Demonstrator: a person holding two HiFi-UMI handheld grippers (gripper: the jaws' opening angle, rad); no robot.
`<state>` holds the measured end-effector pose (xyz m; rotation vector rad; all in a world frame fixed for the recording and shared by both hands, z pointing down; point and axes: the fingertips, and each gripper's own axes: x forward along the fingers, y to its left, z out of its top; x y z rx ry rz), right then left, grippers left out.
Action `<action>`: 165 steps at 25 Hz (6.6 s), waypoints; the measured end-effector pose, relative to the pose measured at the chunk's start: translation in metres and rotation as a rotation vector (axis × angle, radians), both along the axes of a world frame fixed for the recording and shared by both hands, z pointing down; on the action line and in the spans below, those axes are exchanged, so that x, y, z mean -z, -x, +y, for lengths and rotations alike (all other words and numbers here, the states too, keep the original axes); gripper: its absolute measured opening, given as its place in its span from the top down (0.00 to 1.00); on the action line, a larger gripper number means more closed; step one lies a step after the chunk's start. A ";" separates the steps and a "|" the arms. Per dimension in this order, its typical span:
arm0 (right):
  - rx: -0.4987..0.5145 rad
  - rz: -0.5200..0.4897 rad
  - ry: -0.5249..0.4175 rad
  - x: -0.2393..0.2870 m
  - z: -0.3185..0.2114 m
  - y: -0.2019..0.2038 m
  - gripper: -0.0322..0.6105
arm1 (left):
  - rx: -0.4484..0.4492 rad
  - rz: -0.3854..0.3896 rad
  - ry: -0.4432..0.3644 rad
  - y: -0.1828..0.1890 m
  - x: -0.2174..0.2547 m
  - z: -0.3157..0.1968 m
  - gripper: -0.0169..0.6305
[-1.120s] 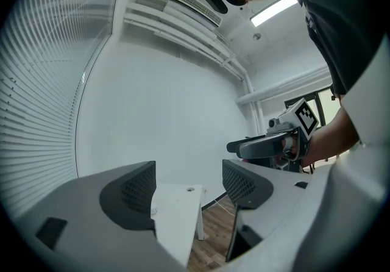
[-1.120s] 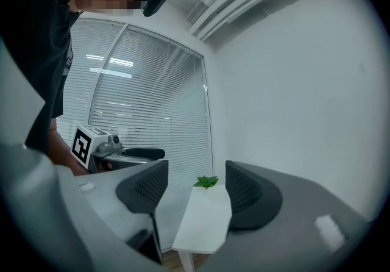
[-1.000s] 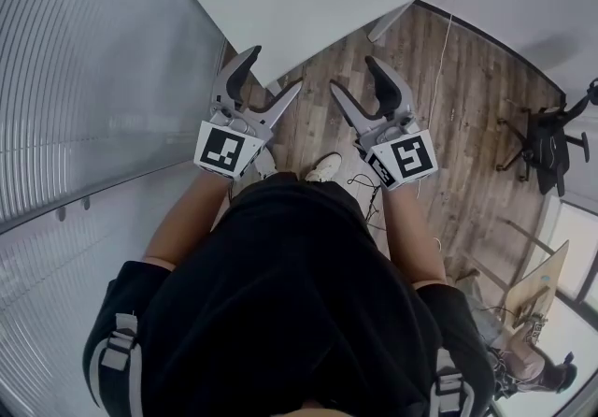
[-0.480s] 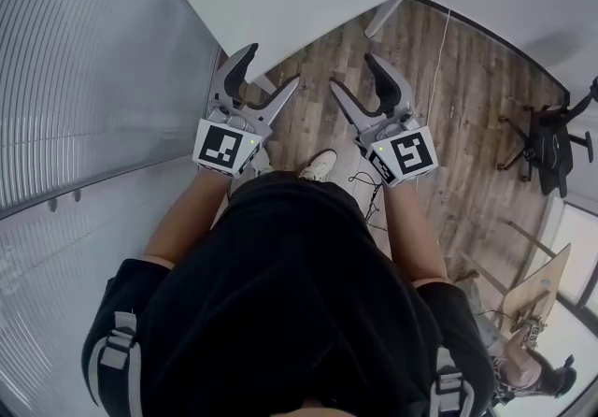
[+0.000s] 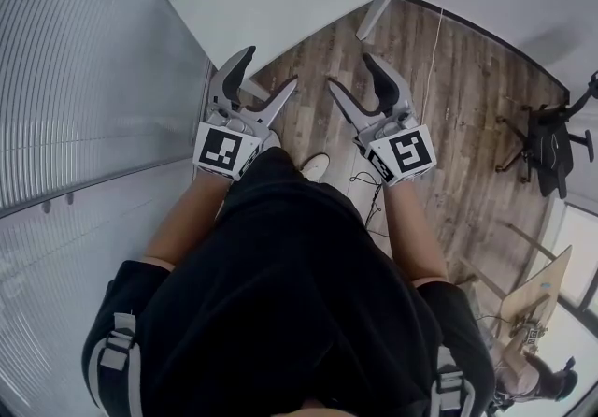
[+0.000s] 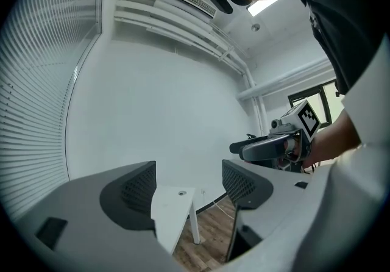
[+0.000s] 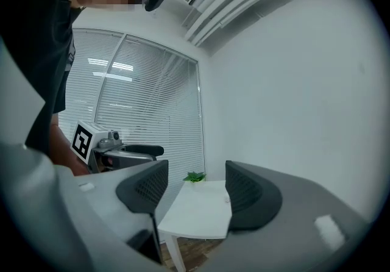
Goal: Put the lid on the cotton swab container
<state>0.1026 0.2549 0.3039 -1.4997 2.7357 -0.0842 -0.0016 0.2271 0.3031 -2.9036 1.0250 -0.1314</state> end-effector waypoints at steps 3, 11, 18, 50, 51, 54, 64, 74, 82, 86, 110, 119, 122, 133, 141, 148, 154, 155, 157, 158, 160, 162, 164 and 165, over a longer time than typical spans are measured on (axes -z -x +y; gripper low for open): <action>-0.007 -0.002 0.003 -0.003 -0.006 -0.010 0.50 | -0.006 -0.004 0.003 -0.011 -0.003 -0.005 0.47; -0.010 0.005 0.017 -0.010 -0.048 -0.027 0.50 | -0.001 0.014 0.025 -0.029 -0.016 -0.050 0.47; -0.009 0.023 0.029 -0.013 -0.111 -0.043 0.50 | -0.006 0.012 0.028 -0.047 -0.018 -0.114 0.47; 0.108 0.064 0.079 -0.026 -0.314 -0.002 0.50 | 0.113 0.031 0.077 -0.010 -0.042 -0.306 0.47; 0.121 0.061 0.081 -0.028 -0.320 -0.002 0.50 | 0.129 0.032 0.078 -0.009 -0.042 -0.310 0.47; 0.170 0.057 0.088 -0.033 -0.339 -0.001 0.50 | 0.178 0.029 0.088 -0.007 -0.046 -0.323 0.47; 0.407 0.061 0.099 -0.044 -0.425 -0.008 0.50 | 0.390 -0.009 0.103 -0.018 -0.057 -0.376 0.47; 0.624 0.060 0.130 -0.064 -0.489 -0.019 0.50 | 0.605 -0.044 0.140 -0.036 -0.084 -0.411 0.47; 0.825 0.095 0.185 -0.104 -0.511 -0.015 0.51 | 0.795 -0.065 0.163 -0.046 -0.126 -0.414 0.47; 0.878 0.110 0.204 -0.126 -0.516 -0.009 0.53 | 0.857 -0.080 0.193 -0.047 -0.155 -0.414 0.47; 0.914 0.220 0.367 -0.252 -0.547 0.054 0.57 | 0.878 -0.105 0.470 -0.022 -0.349 -0.440 0.47; 0.918 0.234 0.426 -0.283 -0.555 0.063 0.59 | 0.855 -0.120 0.514 -0.028 -0.382 -0.455 0.47; 0.922 0.241 0.440 -0.291 -0.558 0.065 0.59 | 0.852 -0.113 0.518 -0.029 -0.386 -0.459 0.47; 0.946 0.246 0.516 -0.313 -0.560 0.080 0.62 | 0.858 -0.114 0.517 -0.025 -0.386 -0.463 0.56; 0.976 0.243 0.533 -0.318 -0.555 0.087 0.80 | 0.862 -0.111 0.514 -0.025 -0.387 -0.463 0.61; 1.030 0.255 0.493 -0.306 -0.539 0.087 0.83 | 0.869 -0.113 0.515 -0.026 -0.386 -0.463 0.61; 1.105 0.257 0.506 -0.306 -0.518 0.087 0.79 | 0.872 -0.113 0.514 -0.025 -0.387 -0.463 0.61; 1.116 0.259 0.511 -0.307 -0.515 0.087 0.78 | 0.872 -0.112 0.514 -0.025 -0.387 -0.464 0.61; 1.140 0.261 0.520 -0.308 -0.509 0.088 0.77 | 0.873 -0.110 0.515 -0.025 -0.388 -0.464 0.61; 1.154 0.261 0.525 -0.308 -0.506 0.089 0.77 | 0.874 -0.109 0.516 -0.025 -0.387 -0.464 0.61; 1.185 0.270 0.533 -0.309 -0.499 0.090 0.77 | 0.875 -0.108 0.516 -0.025 -0.387 -0.464 0.61; 1.210 0.282 0.541 -0.311 -0.492 0.091 0.77 | 0.874 -0.108 0.516 -0.025 -0.387 -0.464 0.61; 1.224 0.289 0.555 -0.315 -0.488 0.092 0.77 | 0.874 -0.110 0.514 -0.024 -0.387 -0.464 0.61; 1.228 0.292 0.563 -0.317 -0.486 0.092 0.77 | 0.873 -0.111 0.514 -0.024 -0.387 -0.463 0.61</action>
